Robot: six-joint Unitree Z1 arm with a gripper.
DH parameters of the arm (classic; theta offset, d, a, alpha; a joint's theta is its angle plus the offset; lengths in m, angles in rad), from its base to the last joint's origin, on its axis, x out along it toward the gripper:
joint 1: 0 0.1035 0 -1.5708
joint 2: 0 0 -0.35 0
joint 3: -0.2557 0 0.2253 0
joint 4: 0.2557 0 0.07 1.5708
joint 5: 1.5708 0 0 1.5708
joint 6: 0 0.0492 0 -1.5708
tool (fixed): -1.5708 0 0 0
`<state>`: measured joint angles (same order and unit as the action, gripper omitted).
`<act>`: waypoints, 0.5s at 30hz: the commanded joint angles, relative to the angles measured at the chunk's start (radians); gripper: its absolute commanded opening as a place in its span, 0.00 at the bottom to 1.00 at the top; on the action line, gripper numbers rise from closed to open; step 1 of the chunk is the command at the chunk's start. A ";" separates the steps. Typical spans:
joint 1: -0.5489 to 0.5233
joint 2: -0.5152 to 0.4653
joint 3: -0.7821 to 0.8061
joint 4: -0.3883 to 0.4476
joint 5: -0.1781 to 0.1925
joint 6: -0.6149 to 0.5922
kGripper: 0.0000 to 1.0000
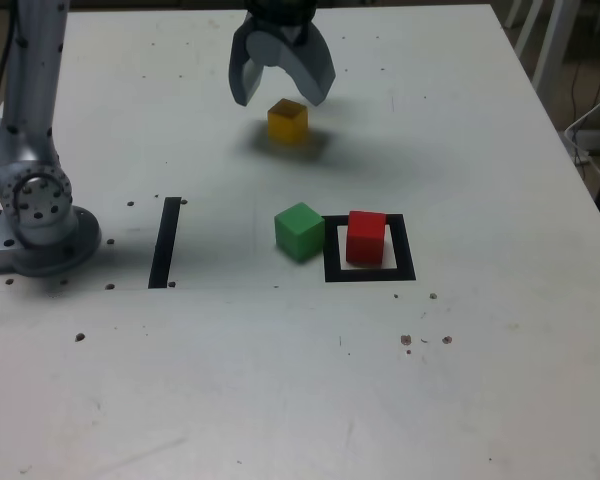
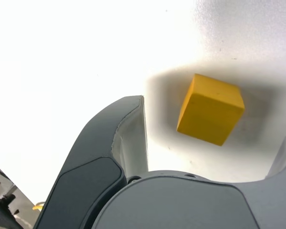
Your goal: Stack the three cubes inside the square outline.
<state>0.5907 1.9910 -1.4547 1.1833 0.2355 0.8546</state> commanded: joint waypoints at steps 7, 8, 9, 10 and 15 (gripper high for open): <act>-0.010 0.010 0.039 -0.039 0.005 -0.009 0.98; -0.012 0.013 0.044 -0.043 0.006 -0.012 0.98; -0.014 0.017 0.048 -0.048 0.007 -0.016 0.97; -0.017 0.020 0.052 -0.053 0.008 -0.019 0.97; -0.034 0.043 0.061 -0.072 0.015 -0.044 0.94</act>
<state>0.5651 2.0205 -1.3951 1.1181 0.2468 0.8189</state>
